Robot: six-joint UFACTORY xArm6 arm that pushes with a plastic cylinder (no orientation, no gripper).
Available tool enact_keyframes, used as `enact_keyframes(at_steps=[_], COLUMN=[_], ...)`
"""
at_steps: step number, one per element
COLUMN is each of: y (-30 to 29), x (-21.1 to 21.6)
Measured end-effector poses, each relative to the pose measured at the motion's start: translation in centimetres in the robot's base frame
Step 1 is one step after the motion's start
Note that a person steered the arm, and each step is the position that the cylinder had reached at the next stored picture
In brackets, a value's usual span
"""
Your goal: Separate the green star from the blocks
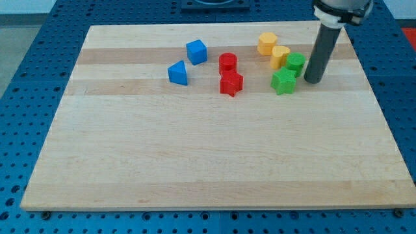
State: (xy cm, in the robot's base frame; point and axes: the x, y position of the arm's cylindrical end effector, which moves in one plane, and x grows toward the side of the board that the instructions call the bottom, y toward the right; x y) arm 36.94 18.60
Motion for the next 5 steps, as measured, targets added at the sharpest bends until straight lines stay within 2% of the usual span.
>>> enact_keyframes(at_steps=[3, 4, 5], y=[-7.7, -8.5, -7.6], x=[-1.0, -0.3, 2.2])
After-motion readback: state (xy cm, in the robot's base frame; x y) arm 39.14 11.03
